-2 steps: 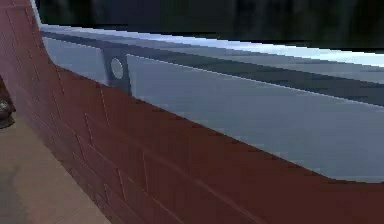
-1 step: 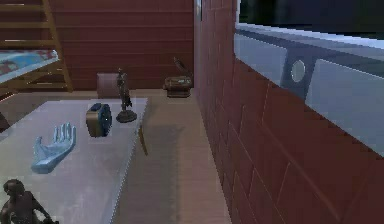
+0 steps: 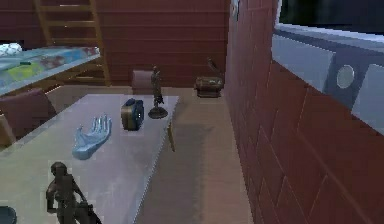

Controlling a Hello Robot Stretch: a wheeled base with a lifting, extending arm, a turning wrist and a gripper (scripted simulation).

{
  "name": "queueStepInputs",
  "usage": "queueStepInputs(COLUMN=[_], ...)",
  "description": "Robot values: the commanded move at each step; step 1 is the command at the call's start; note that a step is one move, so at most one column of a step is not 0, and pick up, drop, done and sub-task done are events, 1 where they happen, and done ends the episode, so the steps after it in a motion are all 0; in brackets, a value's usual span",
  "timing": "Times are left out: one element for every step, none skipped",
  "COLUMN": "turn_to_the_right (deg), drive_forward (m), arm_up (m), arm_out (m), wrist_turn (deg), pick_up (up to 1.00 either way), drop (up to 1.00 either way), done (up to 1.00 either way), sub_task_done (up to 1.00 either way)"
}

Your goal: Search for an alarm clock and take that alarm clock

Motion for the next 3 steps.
queueStepInputs(turn_to_the_right=[0.0, -45.0, -45.0], drive_forward=[0.55, 0.0, 0.0], arm_up=[0.0, 0.0, 0.0], arm_out=[0.0, 0.0, 0.0], wrist_turn=[0.0, 0.0, 0.0], pick_up=[0.0, 0.0, 0.0], drop=[0.0, 0.0, 0.0], done=[0.0, 0.0, 0.0], sub_task_done=[0.0, 0.0, 0.0])
